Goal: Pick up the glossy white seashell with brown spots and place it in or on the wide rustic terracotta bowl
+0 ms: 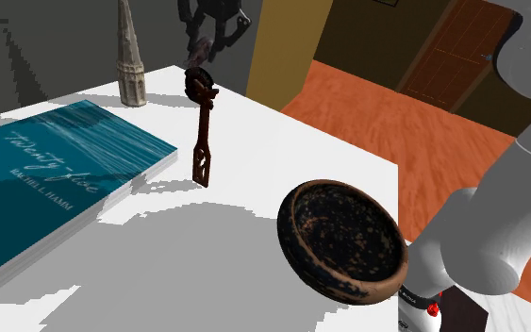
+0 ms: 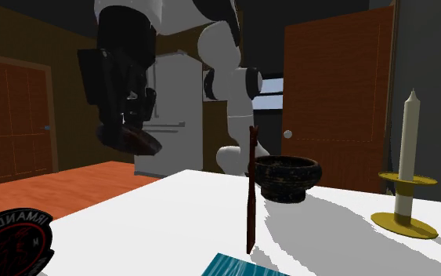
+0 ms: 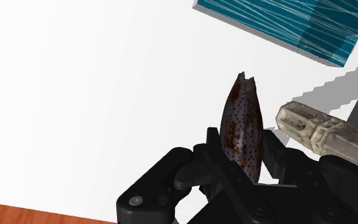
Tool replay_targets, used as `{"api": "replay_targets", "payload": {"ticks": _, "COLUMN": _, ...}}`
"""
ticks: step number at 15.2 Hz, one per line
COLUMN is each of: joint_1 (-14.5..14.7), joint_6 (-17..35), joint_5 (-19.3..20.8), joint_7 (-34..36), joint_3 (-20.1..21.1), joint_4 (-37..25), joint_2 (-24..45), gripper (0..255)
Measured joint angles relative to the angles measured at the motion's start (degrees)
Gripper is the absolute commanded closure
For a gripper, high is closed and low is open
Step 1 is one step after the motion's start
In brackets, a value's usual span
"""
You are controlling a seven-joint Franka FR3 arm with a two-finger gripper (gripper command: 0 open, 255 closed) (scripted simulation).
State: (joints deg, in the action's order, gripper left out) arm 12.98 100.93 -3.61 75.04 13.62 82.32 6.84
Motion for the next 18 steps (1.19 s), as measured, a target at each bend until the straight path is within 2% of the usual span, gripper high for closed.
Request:
{"api": "replay_targets", "payload": {"ticks": 11, "joint_1": 1.84, "joint_6": 3.66, "joint_5": -5.40, "joint_7": 2.15, "joint_3": 1.27, "joint_4": 26.28, "joint_2": -23.57, "gripper": 255}}
{"api": "replay_targets", "payload": {"ticks": 18, "joint_1": 4.44, "joint_6": 1.30, "joint_5": -8.51, "joint_7": 4.90, "joint_3": 2.42, "joint_4": 36.56, "joint_2": -36.90, "gripper": 255}}
